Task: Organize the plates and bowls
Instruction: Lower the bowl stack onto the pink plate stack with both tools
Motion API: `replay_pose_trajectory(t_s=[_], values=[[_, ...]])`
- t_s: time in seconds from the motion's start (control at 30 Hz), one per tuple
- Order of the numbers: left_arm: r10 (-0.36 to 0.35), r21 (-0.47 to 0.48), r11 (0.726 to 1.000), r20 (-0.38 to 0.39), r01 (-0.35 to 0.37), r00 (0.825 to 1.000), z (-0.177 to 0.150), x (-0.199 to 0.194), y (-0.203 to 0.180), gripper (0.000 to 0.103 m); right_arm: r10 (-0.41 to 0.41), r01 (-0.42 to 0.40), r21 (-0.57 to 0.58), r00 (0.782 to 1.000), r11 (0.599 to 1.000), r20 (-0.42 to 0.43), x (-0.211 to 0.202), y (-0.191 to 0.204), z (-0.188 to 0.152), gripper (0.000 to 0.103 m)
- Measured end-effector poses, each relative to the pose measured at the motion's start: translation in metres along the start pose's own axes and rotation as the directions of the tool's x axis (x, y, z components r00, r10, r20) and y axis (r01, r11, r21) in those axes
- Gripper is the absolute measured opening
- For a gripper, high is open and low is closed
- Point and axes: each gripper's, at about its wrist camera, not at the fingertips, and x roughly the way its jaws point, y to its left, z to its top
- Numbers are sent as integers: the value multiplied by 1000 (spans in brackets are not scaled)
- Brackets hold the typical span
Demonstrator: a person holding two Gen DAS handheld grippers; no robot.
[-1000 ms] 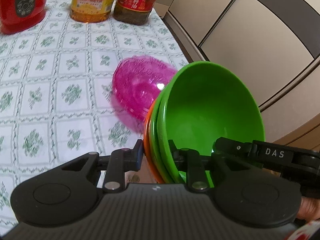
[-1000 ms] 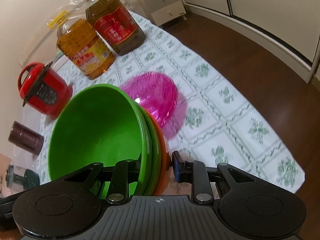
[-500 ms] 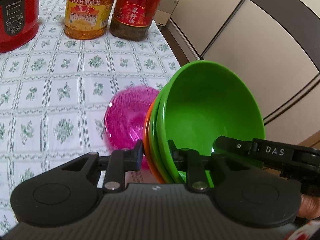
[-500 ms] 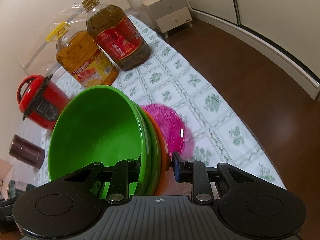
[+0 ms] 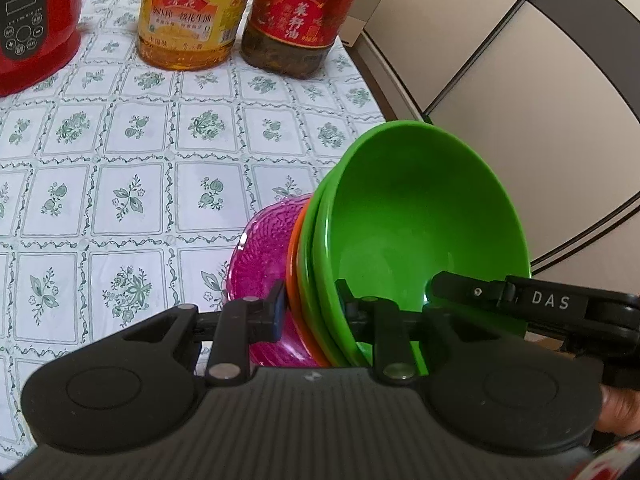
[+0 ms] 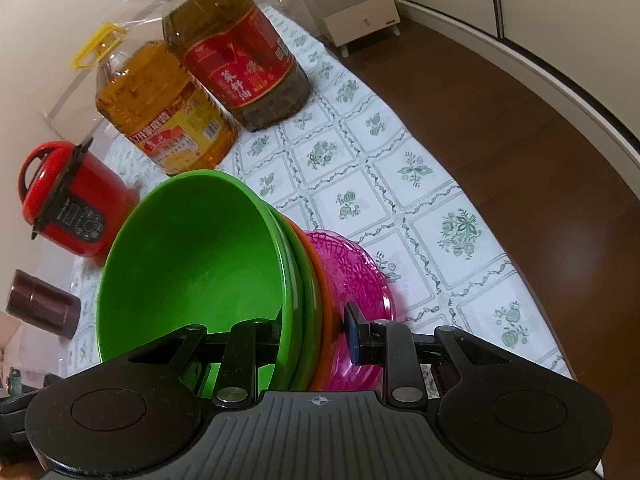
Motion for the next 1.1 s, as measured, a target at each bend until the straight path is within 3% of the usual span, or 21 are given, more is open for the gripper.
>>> replay_pose_trajectory(t_s=[0.47,1.1], values=[[20,-14,1000,-27,-20,999,0,27,13,21,-1,2,20,999,1000,-37,33,-10,0,26],[25,-5,1000,-26,-25,999,-1,37,19,21,-11,11,17,999,1000,-46,45,-11,2,26]])
